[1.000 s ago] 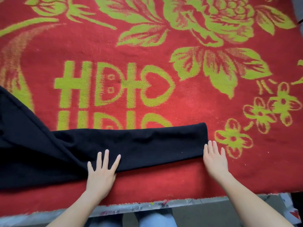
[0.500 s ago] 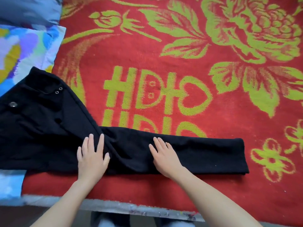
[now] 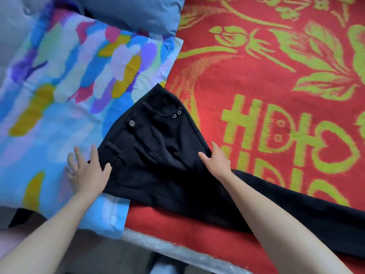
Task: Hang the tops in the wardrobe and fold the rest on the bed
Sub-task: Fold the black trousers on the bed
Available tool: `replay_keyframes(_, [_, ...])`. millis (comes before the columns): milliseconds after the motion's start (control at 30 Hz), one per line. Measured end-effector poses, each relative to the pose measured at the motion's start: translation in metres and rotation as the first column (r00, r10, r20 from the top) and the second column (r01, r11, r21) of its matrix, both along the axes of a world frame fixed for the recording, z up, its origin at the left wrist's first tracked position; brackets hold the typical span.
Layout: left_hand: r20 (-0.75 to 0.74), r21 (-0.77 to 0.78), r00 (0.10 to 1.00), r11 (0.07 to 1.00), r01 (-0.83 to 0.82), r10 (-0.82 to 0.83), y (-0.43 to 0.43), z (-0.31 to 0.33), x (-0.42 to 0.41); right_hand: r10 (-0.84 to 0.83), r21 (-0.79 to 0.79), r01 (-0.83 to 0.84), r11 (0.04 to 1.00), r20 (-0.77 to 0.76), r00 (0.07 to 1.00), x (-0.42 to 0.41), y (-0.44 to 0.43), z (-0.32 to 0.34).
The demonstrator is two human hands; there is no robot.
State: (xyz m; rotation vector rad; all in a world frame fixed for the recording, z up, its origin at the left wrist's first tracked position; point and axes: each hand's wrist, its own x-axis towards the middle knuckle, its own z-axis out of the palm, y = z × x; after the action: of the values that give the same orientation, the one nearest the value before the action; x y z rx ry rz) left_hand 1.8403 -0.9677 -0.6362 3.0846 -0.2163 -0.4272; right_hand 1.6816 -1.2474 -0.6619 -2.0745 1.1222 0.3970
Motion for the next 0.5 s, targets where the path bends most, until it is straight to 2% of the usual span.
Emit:
replay_keyframes(67, [-0.111,-0.111,0.982,0.98,-0.167,0.155,0.015,0.002,0.02,-0.106,0.066,0.107,0.992,-0.015,0.994,0.025,0.002,0.001])
replay_keyframes(100, [-0.145,-0.149,0.975,0.971,-0.19,0.168,0.018,0.001,0.027,-0.167,0.066,0.168,0.984,-0.019,0.986,0.035,0.002,0.003])
replay_keyframes(167, [-0.191,-0.235,0.972,0.956,-0.178,0.134,0.026,0.001,0.036,-0.268,0.06,0.269,0.961,-0.018,0.963,0.053,0.005,0.009])
replay_keyframes(233, [-0.269,-0.35,0.961,0.922,-0.165,0.07,0.027,0.001,0.037,-0.281,0.057,0.281,0.958,-0.003,0.96,0.064,0.008,0.017])
replay_keyframes(333, [-0.311,-0.41,0.95,0.898,-0.158,0.025,0.032,0.005,0.04,-0.065,0.04,0.062,0.997,0.098,0.993,0.07,0.027,0.034])
replay_keyframes(400, [-0.322,-0.458,0.938,0.846,-0.274,0.129,0.036,0.013,0.044,0.147,-0.122,-0.121,0.985,0.232,0.962,0.065,0.051,0.041])
replay_keyframes(433, [-0.341,-0.485,0.919,0.801,-0.352,0.197,0.04,0.016,0.047,0.283,-0.279,-0.192,0.941,0.336,0.898,0.06,0.064,0.043])
replay_keyframes(500, [-0.382,-0.53,0.882,0.717,-0.454,0.276,0.049,0.018,0.052,0.528,-0.505,-0.285,0.815,0.443,0.725,0.044,0.089,0.039])
